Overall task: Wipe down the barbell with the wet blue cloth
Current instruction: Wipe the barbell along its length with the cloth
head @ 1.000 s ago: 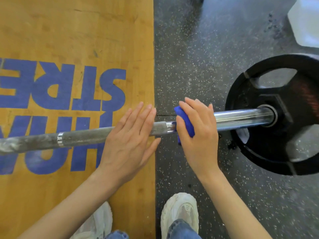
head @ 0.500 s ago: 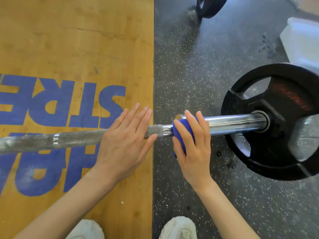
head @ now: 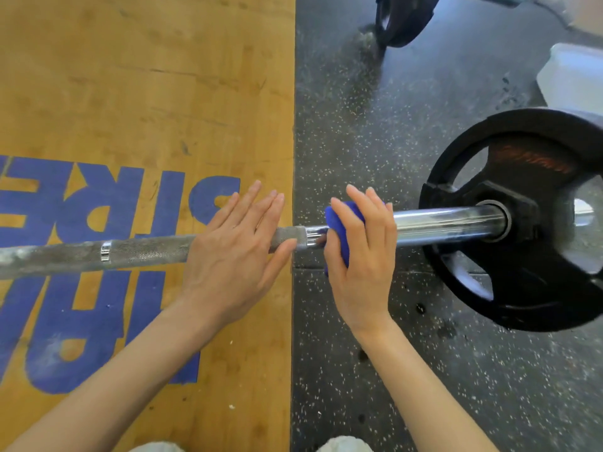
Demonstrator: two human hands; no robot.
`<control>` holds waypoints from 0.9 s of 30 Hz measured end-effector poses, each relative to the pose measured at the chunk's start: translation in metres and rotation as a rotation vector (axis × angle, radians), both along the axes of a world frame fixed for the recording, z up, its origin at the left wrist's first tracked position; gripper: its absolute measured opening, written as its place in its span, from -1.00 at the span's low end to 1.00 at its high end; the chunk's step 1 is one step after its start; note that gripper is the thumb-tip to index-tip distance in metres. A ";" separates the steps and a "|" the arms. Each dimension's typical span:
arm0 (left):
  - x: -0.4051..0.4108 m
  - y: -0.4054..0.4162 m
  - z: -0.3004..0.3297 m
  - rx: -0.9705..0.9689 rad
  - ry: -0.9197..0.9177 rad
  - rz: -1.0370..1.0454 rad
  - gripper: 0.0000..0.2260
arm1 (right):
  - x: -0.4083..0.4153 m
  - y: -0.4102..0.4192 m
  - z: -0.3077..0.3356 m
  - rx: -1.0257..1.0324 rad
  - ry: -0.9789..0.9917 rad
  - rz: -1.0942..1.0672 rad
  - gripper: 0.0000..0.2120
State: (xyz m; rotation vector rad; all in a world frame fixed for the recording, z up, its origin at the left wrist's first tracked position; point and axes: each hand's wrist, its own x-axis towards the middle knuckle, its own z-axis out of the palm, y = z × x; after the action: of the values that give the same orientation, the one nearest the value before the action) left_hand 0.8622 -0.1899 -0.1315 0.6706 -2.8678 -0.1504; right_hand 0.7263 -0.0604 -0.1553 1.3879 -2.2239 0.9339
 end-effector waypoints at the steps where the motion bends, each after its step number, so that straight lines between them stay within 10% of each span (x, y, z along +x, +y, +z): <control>1: -0.002 -0.003 0.000 0.019 -0.002 0.004 -0.43 | 0.002 -0.001 -0.004 -0.005 0.010 -0.016 -0.69; 17: -0.034 -0.053 -0.002 0.170 -0.028 0.066 -0.33 | -0.026 -0.022 -0.018 0.080 0.087 0.096 -0.60; 27: -0.046 -0.065 0.003 0.201 -0.033 0.120 -0.27 | -0.058 -0.083 0.036 0.094 -0.404 0.083 -0.73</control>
State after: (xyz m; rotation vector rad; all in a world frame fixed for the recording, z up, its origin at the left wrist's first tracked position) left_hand 0.8164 -0.2552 -0.1287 0.8875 -2.8584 -0.4182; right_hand 0.6682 -0.1434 -0.1197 1.4458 -2.5444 1.2477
